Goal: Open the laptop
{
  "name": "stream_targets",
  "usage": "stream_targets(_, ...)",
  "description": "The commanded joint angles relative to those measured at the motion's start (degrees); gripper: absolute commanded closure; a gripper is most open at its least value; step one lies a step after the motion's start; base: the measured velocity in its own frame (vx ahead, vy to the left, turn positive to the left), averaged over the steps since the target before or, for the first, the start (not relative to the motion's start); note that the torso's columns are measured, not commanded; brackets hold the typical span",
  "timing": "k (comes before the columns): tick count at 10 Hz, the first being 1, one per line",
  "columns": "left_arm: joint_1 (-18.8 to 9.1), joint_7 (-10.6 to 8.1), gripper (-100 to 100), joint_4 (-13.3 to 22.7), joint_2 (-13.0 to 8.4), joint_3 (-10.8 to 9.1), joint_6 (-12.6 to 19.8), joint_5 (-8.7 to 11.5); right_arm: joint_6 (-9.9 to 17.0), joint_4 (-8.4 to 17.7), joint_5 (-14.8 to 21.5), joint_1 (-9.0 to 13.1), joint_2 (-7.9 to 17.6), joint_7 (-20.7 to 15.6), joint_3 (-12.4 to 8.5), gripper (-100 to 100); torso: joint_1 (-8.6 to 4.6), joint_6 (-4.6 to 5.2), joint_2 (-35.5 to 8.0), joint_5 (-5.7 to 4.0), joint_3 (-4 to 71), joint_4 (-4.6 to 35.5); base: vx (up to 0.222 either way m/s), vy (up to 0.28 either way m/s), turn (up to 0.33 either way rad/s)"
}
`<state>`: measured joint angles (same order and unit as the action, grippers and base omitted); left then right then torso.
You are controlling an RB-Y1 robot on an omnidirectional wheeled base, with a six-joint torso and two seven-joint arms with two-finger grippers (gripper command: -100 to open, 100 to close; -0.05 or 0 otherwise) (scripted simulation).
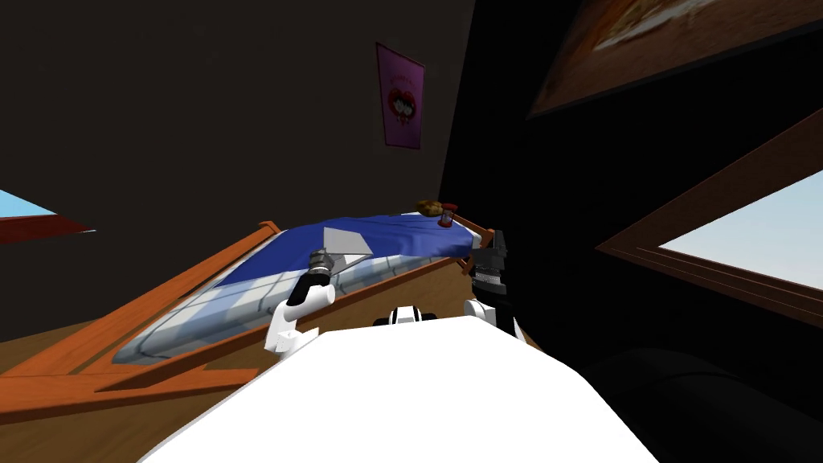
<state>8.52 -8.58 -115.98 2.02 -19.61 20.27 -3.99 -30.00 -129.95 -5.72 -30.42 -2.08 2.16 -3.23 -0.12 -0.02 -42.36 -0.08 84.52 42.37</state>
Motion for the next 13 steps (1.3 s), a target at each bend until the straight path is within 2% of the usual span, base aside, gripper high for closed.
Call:
stream_targets(1, -4.31, -3.8, 100, 4.63, 0.34, -1.98, -0.99, -0.22, 0.0, 0.0, 0.0, 0.0, 0.0, 0.0, 0.0, 0, 0.0, 0.04, 0.02, 0.0, 0.02, -0.01, -0.108, 0.045, -0.078)
stream_targets(2, -4.71, -3.8, 100, 5.6, 0.34, -1.98, -0.99, -0.22, 0.0, 0.0, 0.0, 0.01, 0.0, 0.0, 0.0, 0, 0.09, 0.04, -0.1, 0.02, -0.05, 0.03, -0.079, 0.05, -0.031)
stream_targets(3, -3.81, -3.54, -100, 1.93, 0.33, -1.9, 1.91, -0.27, 0.0, 0.0, 0.0, 0.0, 0.0, 0.0, 0.0, 0, 0.13, -0.02, -0.05, 0.02, -0.03, 0.03, -0.018, 0.029, -0.057)
stream_targets(4, -3.81, -3.54, -100, 1.93, 0.33, -1.9, 1.91, -0.27, 0.0, 0.0, 0.0, 0.0, 0.0, 0.0, 0.0, 0, 0.04, 0.01, 0.12, 0.02, 0.08, -0.05, 0.008, 0.008, -0.031)
stream_targets(12, -2.99, -4.02, -100, -8.92, 0.31, -2.51, 12.11, -0.68, 0.0, 0.0, 0.0, -0.01, 0.0, 0.0, 0.0, 0, 0.05, 0.01, -0.06, 0.0, -0.02, 0.02, 0.011, 0.008, -0.038)
stream_targets(13, -2.8, -4.02, -100, -8.05, 0.24, -2.5, 11.28, -0.49, 0.0, 0.0, 0.0, -0.01, 0.0, 0.0, 0.0, 0, 0.02, 0.03, -0.03, 0.0, 0.0, 0.0, 0.003, 0.006, -0.007)
